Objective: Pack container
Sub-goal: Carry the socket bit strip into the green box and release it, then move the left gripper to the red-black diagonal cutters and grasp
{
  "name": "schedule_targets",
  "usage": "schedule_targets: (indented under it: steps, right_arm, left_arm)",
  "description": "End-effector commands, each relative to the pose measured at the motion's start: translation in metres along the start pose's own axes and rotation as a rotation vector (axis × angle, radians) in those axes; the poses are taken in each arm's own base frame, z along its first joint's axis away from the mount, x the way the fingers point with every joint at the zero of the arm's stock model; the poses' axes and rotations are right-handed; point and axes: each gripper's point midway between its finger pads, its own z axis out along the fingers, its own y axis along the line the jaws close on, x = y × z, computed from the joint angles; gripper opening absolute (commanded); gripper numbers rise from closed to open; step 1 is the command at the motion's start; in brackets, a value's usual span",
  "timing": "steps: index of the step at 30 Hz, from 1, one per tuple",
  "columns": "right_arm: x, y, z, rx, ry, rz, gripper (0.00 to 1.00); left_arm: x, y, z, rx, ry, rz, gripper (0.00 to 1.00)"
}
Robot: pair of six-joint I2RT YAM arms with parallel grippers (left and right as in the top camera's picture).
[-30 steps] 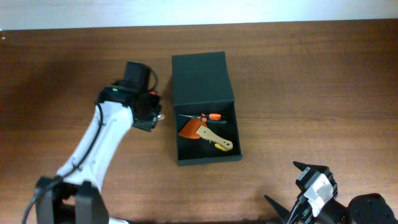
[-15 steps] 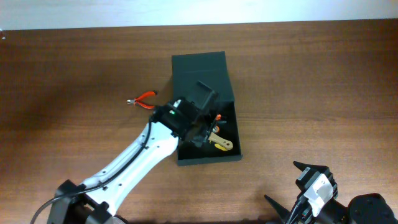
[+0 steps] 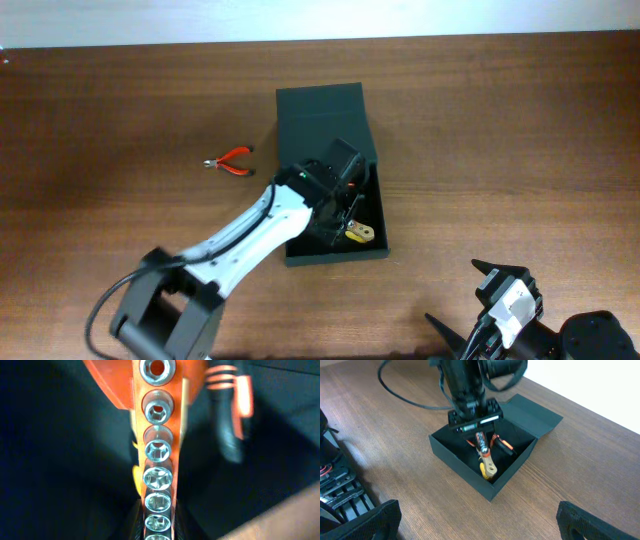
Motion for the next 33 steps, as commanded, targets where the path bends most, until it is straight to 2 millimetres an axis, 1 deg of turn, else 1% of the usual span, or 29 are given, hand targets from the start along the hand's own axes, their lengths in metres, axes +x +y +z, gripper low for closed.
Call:
schedule_targets:
  steps: [1, 3, 4, 9, 11, 13, 15, 16, 18, 20, 21, 22, 23, 24, 25, 26, 28, 30, 33]
  right_arm:
    - [-0.001, -0.001, -0.001, 0.009, -0.011, 0.001, 0.99]
    - [-0.001, -0.001, -0.001, 0.009, -0.011, 0.001, 0.99]
    - [-0.001, -0.001, -0.001, 0.009, -0.011, 0.001, 0.99]
    - [-0.001, -0.001, -0.001, 0.009, -0.011, 0.000, 0.99]
    - [-0.001, -0.001, -0.001, 0.009, -0.011, 0.001, 0.99]
    - [-0.001, -0.001, -0.001, 0.009, -0.011, 0.001, 0.99]
    - [-0.001, -0.001, -0.001, 0.009, -0.011, 0.001, 0.99]
    - [-0.001, -0.001, -0.001, 0.009, -0.011, 0.001, 0.99]
    - [-0.001, -0.001, -0.001, 0.009, -0.011, 0.001, 0.99]
    - [-0.001, -0.001, -0.001, 0.009, -0.011, 0.001, 0.99]
    - [-0.001, -0.001, -0.001, 0.009, -0.011, 0.001, 0.99]
    - [-0.001, -0.001, -0.001, 0.009, -0.011, 0.001, 0.99]
    - [-0.001, -0.001, -0.001, 0.009, -0.011, 0.001, 0.99]
    - [-0.001, -0.001, -0.001, 0.009, -0.011, 0.001, 0.99]
    - [-0.001, -0.001, -0.001, 0.009, -0.011, 0.001, 0.99]
    - [-0.001, -0.001, -0.001, 0.009, -0.011, 0.001, 0.99]
    - [-0.001, -0.001, -0.001, 0.009, -0.011, 0.001, 0.99]
    - [-0.001, -0.001, -0.001, 0.009, -0.011, 0.001, 0.99]
    - [-0.001, -0.001, -0.001, 0.009, -0.011, 0.001, 0.99]
  left_arm:
    - [0.001, 0.004, 0.010, -0.034, 0.025, -0.027, 0.27]
    - [0.001, 0.005, 0.012, -0.041, 0.028, -0.028, 0.36]
    - [0.001, 0.005, 0.012, -0.042, 0.028, -0.028, 0.37]
    - [0.000, 0.004, 0.011, -0.035, 0.021, -0.027, 0.37]
    - [0.000, 0.002, 0.005, -0.017, 0.017, -0.024, 0.37]
    - [-0.003, -0.004, -0.008, 0.023, -0.003, -0.023, 0.38]
    - [-0.011, -0.012, -0.026, 0.081, -0.040, -0.022, 0.37]
    - [-0.017, -0.017, -0.038, 0.118, -0.071, -0.016, 0.38]
    - [-0.033, -0.022, -0.062, 0.179, -0.138, -0.017, 0.38]
    - [-0.053, -0.023, -0.086, 0.215, -0.206, -0.035, 0.39]
    - [-0.065, -0.022, -0.098, 0.223, -0.241, -0.044, 0.43]
    - [-0.076, -0.020, -0.108, 0.221, -0.268, -0.052, 0.50]
    - [-0.092, -0.017, -0.120, 0.209, -0.301, -0.057, 0.57]
    - [-0.105, -0.015, -0.128, 0.197, -0.324, -0.056, 0.67]
    - [-0.117, -0.013, -0.135, 0.183, -0.343, -0.049, 0.80]
    - [-0.132, -0.011, -0.143, 0.168, -0.364, -0.038, 0.82]
    - [-0.158, -0.010, -0.153, 0.146, -0.394, 0.000, 0.85]
    - [-0.184, -0.011, -0.156, 0.119, -0.413, 0.041, 0.87]
    - [-0.214, -0.010, -0.148, 0.074, -0.410, 0.050, 0.87]
